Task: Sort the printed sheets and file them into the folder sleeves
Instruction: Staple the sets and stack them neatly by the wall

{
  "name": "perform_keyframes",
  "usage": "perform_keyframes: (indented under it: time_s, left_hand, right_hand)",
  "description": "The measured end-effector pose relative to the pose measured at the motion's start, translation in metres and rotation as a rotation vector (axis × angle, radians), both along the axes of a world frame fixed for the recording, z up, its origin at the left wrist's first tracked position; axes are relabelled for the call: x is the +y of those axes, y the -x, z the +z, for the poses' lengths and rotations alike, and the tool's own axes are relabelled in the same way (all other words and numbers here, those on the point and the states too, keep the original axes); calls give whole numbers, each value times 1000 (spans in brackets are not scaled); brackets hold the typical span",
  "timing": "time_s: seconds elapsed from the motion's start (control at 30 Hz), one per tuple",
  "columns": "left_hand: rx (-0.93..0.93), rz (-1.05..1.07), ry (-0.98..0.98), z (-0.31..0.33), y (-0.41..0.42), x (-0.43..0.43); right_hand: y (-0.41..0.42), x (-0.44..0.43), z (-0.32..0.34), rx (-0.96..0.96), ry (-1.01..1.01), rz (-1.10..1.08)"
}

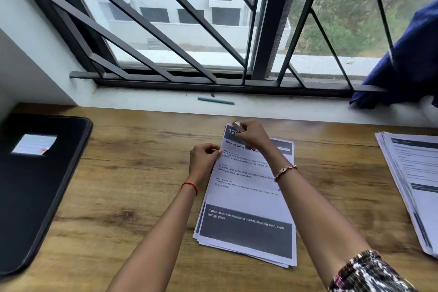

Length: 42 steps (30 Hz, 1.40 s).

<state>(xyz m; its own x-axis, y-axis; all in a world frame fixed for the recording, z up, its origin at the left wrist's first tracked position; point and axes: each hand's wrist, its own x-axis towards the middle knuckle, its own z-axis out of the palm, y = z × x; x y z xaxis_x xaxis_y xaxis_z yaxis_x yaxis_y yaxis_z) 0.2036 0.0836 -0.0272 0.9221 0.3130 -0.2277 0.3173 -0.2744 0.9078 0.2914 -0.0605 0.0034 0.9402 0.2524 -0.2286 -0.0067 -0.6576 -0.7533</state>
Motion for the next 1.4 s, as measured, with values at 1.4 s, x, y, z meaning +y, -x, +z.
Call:
perform_keyframes:
  time_s: [1.4]
  left_hand:
    - [-53,170,323,-20,-14,-11]
  right_hand:
    - [-31,16,-5,255,-645,-337]
